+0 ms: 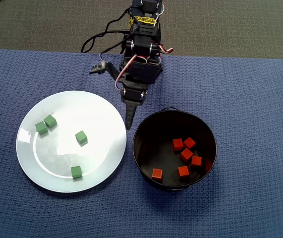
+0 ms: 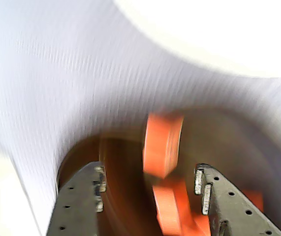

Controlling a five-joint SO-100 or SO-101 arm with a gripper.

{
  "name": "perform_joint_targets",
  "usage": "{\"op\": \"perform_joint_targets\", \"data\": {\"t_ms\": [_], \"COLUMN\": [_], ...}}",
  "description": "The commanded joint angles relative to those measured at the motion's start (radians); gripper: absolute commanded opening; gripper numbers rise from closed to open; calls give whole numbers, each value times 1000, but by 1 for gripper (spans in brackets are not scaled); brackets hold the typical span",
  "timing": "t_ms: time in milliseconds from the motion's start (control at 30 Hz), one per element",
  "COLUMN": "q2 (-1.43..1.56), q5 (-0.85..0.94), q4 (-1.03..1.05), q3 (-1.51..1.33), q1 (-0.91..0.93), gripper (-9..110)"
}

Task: Pick up the red cubes from the white plate and place them in the black recipient

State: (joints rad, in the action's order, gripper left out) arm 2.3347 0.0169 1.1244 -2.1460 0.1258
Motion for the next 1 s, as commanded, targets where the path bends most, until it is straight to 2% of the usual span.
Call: {"op": "perform_joint_targets", "data": {"t_ms": [0,267,433,967], "q2": [179,459,568,597], "q5": [-32,-12,-12,58], "q4": [-14,72,67,-3], "q3": [-164,-411,-549,-696], "q1": [55,103,21,-80], "gripper": [9,6,3,0]}}
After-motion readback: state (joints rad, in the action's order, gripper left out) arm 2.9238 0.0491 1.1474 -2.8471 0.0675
